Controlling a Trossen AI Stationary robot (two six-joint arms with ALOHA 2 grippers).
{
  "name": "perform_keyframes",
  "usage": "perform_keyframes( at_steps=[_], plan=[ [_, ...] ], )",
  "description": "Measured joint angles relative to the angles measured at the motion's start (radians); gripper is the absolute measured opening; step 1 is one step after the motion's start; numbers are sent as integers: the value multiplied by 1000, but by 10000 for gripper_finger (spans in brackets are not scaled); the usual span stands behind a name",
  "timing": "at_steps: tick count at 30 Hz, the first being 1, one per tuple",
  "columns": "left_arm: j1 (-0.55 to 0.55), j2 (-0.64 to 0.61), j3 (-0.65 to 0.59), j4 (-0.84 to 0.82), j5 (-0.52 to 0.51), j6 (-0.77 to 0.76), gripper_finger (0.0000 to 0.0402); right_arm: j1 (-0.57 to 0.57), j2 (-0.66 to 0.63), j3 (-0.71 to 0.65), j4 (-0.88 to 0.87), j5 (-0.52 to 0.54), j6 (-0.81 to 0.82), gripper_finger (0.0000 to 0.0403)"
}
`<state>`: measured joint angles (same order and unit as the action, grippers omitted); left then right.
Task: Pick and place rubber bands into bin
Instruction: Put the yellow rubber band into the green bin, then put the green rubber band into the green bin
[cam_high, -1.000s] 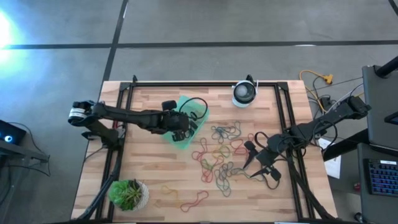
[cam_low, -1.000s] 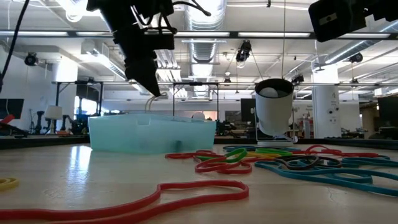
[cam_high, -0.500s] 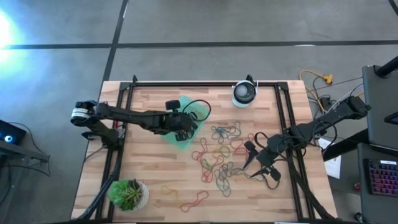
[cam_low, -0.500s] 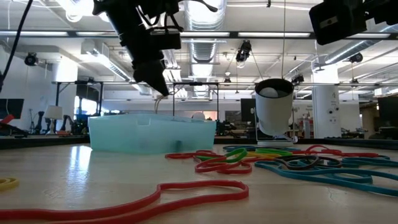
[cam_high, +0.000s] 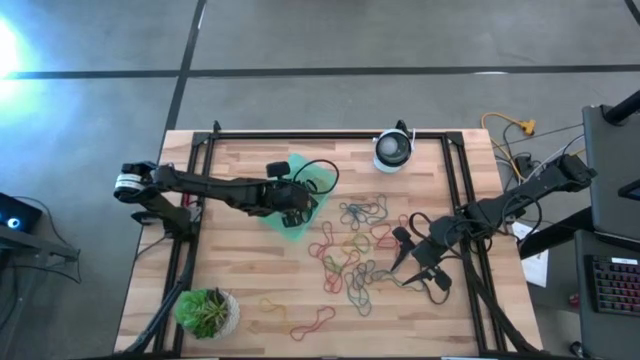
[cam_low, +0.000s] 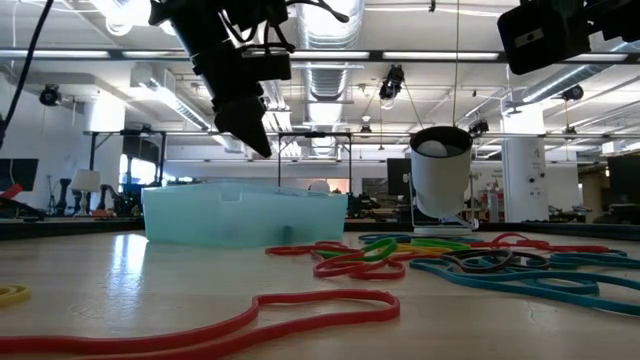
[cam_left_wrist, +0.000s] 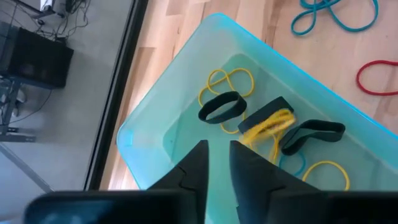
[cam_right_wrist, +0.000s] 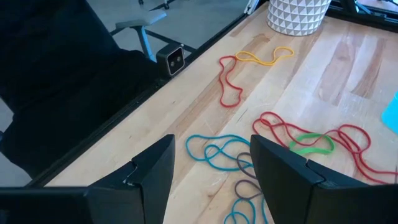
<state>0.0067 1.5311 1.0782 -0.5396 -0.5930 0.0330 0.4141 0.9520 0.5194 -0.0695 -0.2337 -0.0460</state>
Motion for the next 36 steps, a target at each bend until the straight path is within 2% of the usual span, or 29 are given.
perform_keyframes(
  at_steps=[4,6,11,13,20,29,36],
  plan=[
    [0,0,0,0,0,0,87,0,0,0,0,2,2,203],
    [-2,0,0,0,0,0,95,0,0,0,1,44,8,203],
    [-12,0,-1,0,38,-53,98,-1,13,-2,0,333,84,203],
    [-20,0,-1,-1,59,-56,98,-1,22,-5,-8,387,88,203],
    [-108,-8,0,8,69,-81,98,-4,105,-5,24,418,133,203],
    [-382,-23,-2,7,72,-154,98,-20,330,-5,181,418,146,203],
    [-563,-67,2,0,34,-190,98,-69,488,41,187,418,152,203]
  ],
)
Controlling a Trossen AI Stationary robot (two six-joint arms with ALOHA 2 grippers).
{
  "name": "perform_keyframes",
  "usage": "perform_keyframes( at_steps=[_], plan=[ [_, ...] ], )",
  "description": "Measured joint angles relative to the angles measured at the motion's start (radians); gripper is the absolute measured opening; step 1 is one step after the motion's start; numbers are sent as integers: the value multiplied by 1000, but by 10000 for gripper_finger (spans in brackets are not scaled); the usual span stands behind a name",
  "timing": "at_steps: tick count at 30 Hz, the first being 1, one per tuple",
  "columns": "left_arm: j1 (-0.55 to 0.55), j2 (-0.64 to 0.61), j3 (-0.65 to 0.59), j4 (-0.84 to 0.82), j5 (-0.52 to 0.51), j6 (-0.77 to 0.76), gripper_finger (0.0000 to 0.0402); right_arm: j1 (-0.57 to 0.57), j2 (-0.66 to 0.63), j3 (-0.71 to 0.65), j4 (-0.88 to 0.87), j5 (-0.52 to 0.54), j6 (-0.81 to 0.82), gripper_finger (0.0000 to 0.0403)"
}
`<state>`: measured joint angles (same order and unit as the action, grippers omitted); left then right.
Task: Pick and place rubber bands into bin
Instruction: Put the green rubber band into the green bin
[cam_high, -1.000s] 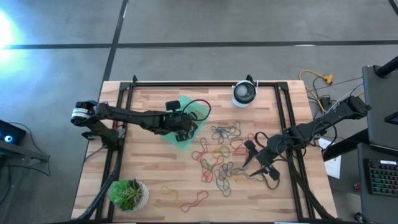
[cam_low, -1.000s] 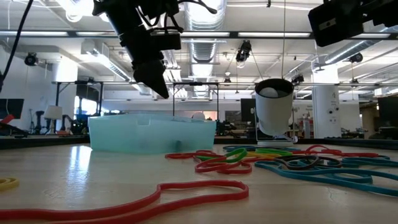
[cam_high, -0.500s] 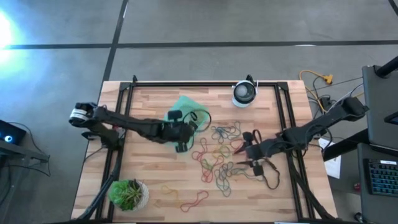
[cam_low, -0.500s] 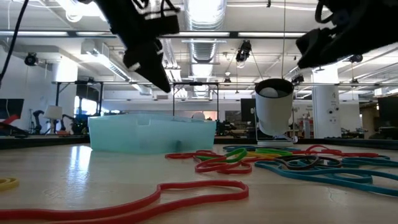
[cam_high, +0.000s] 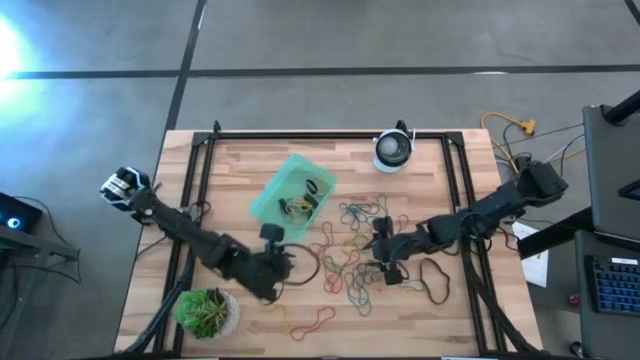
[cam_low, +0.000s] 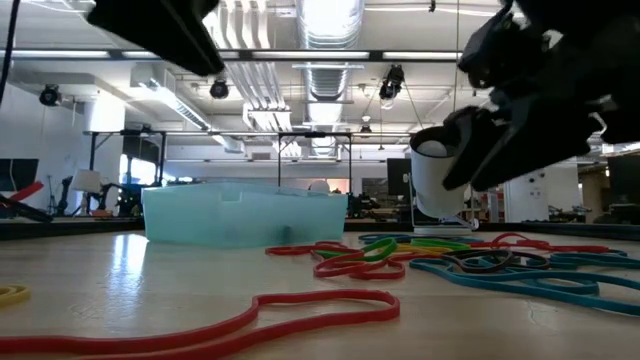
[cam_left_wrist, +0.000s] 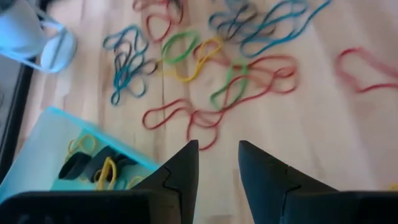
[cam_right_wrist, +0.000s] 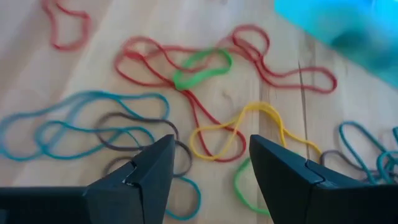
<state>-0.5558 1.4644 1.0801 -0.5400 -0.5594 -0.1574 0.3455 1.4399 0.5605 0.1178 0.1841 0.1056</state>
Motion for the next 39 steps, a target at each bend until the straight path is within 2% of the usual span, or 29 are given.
perform_keyframes(
  at_steps=[11,35,39],
  plan=[
    [-132,-45,-9,-1,-83,-47,98,-68,114,50,-57,-5,32,196],
    [-134,-45,-9,0,-93,-46,98,-97,229,52,-39,-31,80,132],
    [-134,-45,-9,1,-94,-46,98,-97,216,52,-44,-32,72,107]
  ],
)
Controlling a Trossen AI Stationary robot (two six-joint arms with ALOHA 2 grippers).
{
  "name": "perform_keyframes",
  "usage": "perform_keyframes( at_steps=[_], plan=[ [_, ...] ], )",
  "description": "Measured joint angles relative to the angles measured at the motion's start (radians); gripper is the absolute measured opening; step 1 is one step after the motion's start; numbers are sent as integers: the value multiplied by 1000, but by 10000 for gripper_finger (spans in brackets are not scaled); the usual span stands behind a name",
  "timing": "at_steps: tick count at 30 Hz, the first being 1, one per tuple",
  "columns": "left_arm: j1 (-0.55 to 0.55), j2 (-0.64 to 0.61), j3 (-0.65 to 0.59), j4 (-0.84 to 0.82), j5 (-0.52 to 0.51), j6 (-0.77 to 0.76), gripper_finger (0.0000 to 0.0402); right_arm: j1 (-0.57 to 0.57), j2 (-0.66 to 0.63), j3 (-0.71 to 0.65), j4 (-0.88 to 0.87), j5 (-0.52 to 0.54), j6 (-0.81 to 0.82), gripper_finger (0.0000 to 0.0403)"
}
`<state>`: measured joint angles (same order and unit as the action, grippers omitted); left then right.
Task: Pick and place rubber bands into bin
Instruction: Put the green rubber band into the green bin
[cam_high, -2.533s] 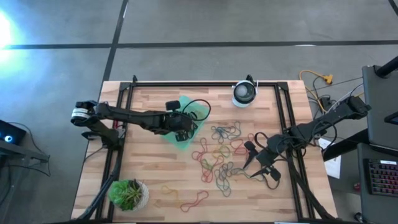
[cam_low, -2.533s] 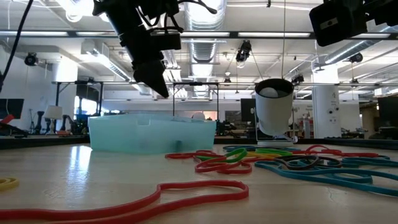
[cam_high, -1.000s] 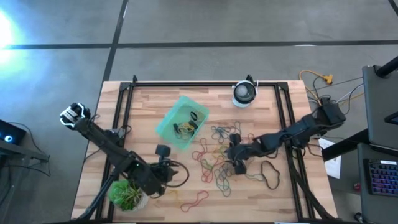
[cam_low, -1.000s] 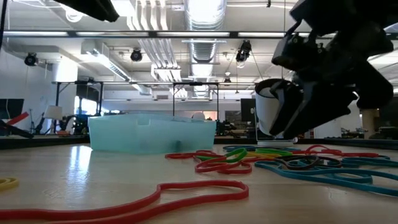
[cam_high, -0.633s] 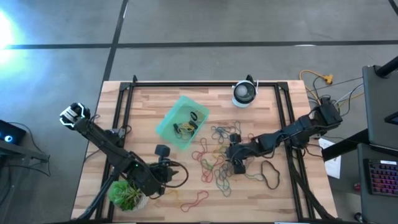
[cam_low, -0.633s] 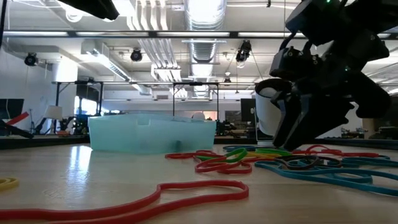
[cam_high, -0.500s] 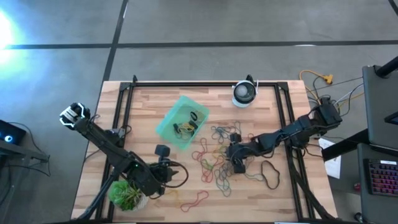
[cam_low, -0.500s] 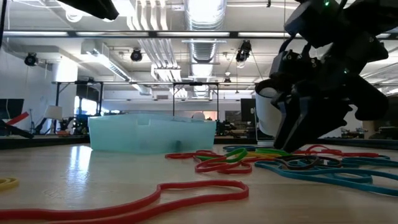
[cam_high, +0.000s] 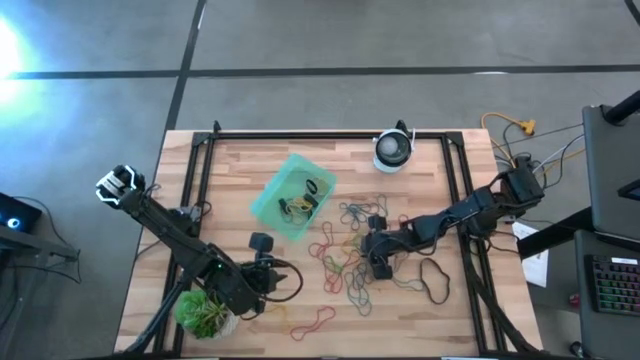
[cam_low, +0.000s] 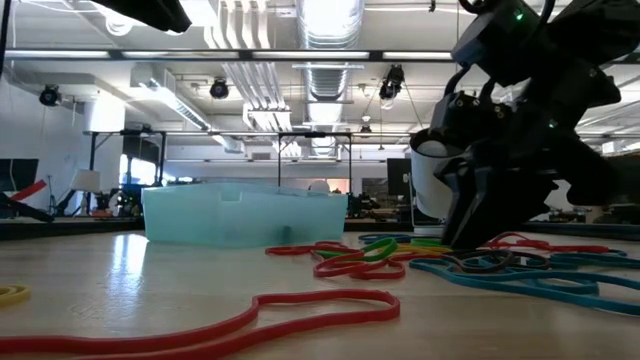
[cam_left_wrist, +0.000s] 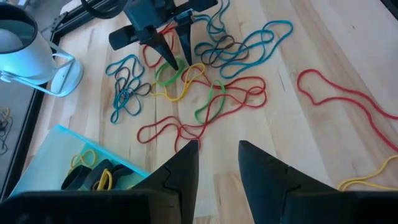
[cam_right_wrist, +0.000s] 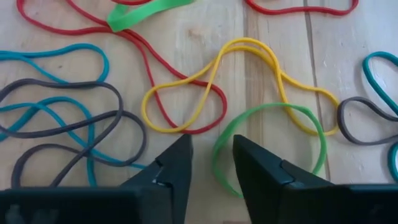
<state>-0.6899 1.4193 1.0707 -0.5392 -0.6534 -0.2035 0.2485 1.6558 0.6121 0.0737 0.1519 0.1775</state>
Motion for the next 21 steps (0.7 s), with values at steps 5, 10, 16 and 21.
perform_keyframes(
  at_steps=[5,10,16,21],
  plan=[
    [0,0,0,0,-3,0,98,1,0,-1,-6,-7,-20,42],
    [0,0,0,0,-3,0,98,1,-9,-2,-3,1,-32,11],
    [0,0,-1,0,-3,0,98,-3,-70,-10,-16,56,-70,8],
    [0,0,-1,0,-3,0,98,-1,-149,-3,-21,91,-109,8]
  ],
)
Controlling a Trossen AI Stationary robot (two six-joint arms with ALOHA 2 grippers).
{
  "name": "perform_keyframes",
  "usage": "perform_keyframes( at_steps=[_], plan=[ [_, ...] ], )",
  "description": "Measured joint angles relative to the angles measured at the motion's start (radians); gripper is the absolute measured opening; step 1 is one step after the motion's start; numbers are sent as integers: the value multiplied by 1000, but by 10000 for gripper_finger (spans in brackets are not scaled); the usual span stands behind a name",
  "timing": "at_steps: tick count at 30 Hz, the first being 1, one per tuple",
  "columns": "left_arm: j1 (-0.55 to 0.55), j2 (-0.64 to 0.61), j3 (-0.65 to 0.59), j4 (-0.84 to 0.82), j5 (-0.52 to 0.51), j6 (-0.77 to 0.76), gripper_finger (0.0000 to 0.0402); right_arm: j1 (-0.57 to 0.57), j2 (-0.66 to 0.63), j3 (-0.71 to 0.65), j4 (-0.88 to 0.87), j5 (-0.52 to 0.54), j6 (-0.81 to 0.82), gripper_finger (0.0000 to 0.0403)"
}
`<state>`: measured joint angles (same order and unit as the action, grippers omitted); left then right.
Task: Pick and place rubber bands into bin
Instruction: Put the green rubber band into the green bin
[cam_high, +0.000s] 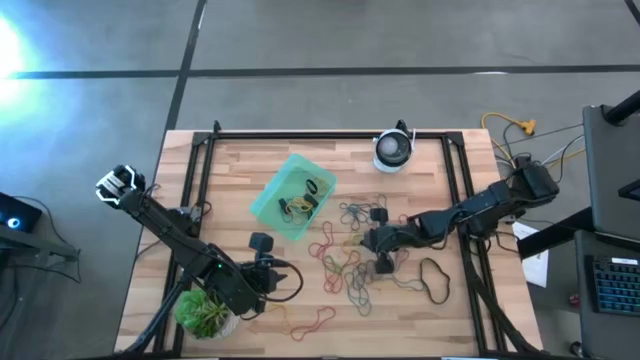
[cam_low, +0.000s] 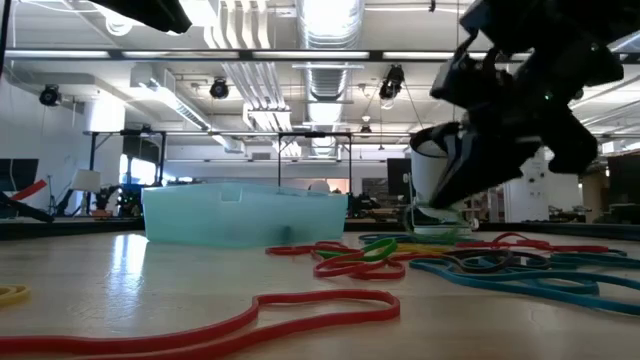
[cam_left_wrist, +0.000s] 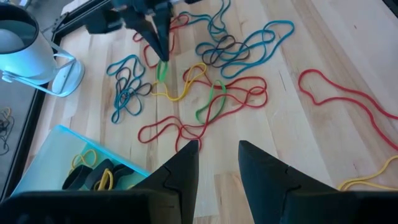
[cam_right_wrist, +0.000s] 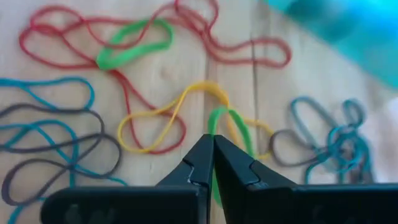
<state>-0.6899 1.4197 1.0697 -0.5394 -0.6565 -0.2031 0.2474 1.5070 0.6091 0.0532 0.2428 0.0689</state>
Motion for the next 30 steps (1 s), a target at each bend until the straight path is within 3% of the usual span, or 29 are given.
perform_keyframes(
  at_steps=[8,14,23,30],
  plan=[
    [0,0,-1,0,-4,0,98,-23,-99,41,45,120,-141,8],
    [0,0,-1,0,-4,0,98,-129,-100,102,193,113,-260,8],
    [0,0,-8,-1,-4,1,98,-345,8,225,316,-153,-280,8],
    [0,0,-14,-1,-4,1,98,-449,237,394,317,-294,-214,9]
  ],
)
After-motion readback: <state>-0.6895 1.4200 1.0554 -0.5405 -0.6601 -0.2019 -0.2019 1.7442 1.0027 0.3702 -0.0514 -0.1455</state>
